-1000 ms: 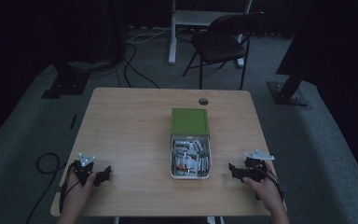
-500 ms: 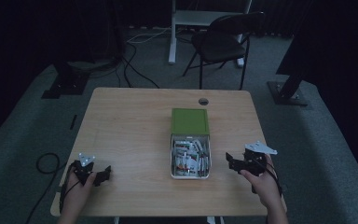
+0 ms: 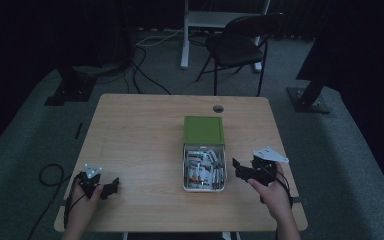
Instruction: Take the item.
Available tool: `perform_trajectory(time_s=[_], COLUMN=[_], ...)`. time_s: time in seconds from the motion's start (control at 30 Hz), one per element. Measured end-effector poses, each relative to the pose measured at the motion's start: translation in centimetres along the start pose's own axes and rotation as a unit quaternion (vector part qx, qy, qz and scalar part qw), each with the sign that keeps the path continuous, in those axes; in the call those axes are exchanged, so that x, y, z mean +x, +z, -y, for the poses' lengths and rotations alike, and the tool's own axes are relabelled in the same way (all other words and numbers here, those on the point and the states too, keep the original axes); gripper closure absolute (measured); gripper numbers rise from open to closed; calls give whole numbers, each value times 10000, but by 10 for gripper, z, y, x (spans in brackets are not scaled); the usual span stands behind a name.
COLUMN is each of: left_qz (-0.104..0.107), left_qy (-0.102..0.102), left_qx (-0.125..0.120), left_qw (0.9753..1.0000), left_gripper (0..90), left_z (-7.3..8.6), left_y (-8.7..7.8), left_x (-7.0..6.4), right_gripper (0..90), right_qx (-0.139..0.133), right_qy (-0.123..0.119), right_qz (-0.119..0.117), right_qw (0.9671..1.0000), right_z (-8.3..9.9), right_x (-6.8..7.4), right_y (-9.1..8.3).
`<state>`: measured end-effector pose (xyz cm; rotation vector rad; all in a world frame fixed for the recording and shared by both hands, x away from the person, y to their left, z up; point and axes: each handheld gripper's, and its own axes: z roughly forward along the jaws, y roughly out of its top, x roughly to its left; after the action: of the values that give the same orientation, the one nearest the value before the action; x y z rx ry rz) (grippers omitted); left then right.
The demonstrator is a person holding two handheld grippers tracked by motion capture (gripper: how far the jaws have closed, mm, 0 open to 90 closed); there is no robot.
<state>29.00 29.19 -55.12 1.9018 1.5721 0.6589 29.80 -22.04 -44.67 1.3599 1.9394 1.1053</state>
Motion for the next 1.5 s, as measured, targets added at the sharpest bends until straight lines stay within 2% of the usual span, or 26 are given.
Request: perform_trajectory(time_s=[0.53, 0.8, 1.03, 1.07, 1.13, 1.2, 1.23, 1.27, 1.43, 1.47, 1.5], left_qz=[-8, -8, -5, -5, -5, -5, -5, -5, -4, -7, -5], left_qy=[-2, 4, 3, 3, 3, 3, 2, 3, 0, 1, 0], left_qx=[5, 9, 10, 10, 10, 10, 10, 11, 7, 7, 8], left_qw=[10000, 10000, 10000, 10000, 10000, 10000, 10000, 10000, 10000, 10000, 10000], left_gripper=[98, 98, 98, 98, 98, 98, 98, 98, 98, 98, 98], left_z=[0, 0, 0, 0, 0, 0, 0, 0, 0, 0, 0], left_y=[0, 0, 0, 0, 0, 0, 0, 0, 0, 0, 0], left_x=[0, -1, -1, -1, -1, -1, -1, -1, -1, -1, -1], right_gripper=[178, 220, 227, 249, 261, 277, 311, 359, 435, 502, 522], right_qx=[-207, -249, -337, -298, -278, -240, -174, -164, -94, 9, 29], right_qy=[-322, -497, -823, -855, -972, -992, -1042, -1068, -1110, -1092, -1098], right_qz=[-452, -721, -948, -1105, -1105, -1127, -1141, -1077, -1124, -1109, -1100], right_qw=[9982, 9958, 9915, 9897, 9887, 9884, 9878, 9883, 9874, 9878, 9878], right_z=[-13, -14, -10, -9, -8, -8, -7, -5, -1, 2, 3], right_x=[41, 59, 73, 78, 83, 85, 88, 91, 97, 99, 100], right_y=[3, 5, 12, 13, 15, 15, 16, 18, 25, 29, 31])
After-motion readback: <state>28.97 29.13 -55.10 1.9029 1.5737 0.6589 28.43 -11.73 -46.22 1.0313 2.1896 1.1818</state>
